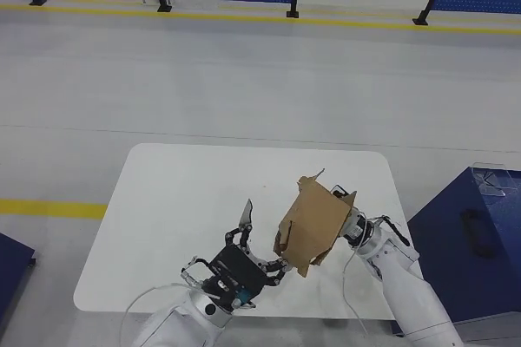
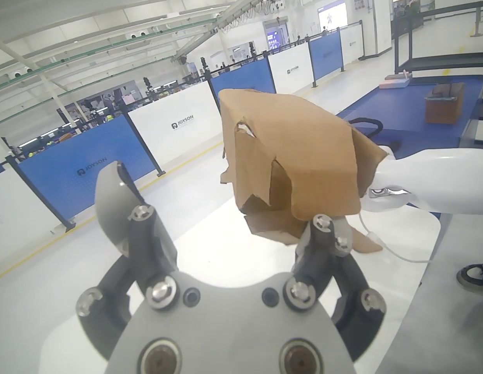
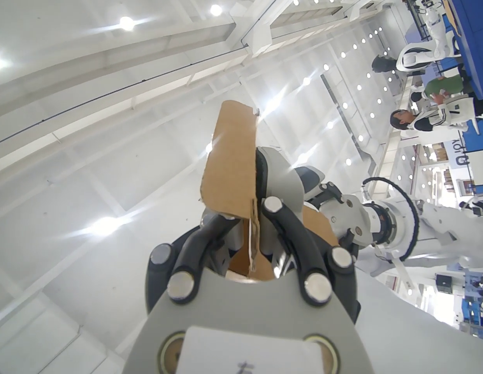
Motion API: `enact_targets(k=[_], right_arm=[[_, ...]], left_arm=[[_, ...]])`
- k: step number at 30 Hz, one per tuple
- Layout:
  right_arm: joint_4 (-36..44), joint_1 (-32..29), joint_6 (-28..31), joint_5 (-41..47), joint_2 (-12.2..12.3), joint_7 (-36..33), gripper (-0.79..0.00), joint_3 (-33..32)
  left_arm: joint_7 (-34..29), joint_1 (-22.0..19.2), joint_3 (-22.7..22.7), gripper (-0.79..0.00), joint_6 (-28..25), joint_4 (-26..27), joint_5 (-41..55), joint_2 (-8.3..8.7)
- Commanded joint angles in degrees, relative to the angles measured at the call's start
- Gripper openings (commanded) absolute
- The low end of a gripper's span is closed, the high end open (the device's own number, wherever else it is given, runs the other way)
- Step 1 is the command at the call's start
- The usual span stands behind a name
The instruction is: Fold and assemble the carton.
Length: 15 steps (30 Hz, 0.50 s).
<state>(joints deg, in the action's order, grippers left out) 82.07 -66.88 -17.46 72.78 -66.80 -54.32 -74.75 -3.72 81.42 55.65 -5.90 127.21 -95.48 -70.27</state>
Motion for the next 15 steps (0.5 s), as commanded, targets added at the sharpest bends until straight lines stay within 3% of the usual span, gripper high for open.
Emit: enact_targets(k=[1, 11, 15], right_arm=[[-0.1, 0.2, 0.1, 0.2, -0.1, 0.4, -0.785, 0.1], [-0.3, 0.6, 2.1, -0.7, -0.6, 1.9, -0.785, 1.1], [-0.4, 0.5, 2.4, -1.1, -0.7, 1.6, -0.785, 1.3]], left_arm=[[-0.2, 0.2, -0.5, -0.046, -0.1, 0.3, -1.3, -0.05], [-1.0, 1.5, -3.0, -0.031, 0.8, 1.6, -11.7, -0.15], [-1.9, 1.4, -4.2, -0.062, 0.5, 2.0, -15.7, -0.27]])
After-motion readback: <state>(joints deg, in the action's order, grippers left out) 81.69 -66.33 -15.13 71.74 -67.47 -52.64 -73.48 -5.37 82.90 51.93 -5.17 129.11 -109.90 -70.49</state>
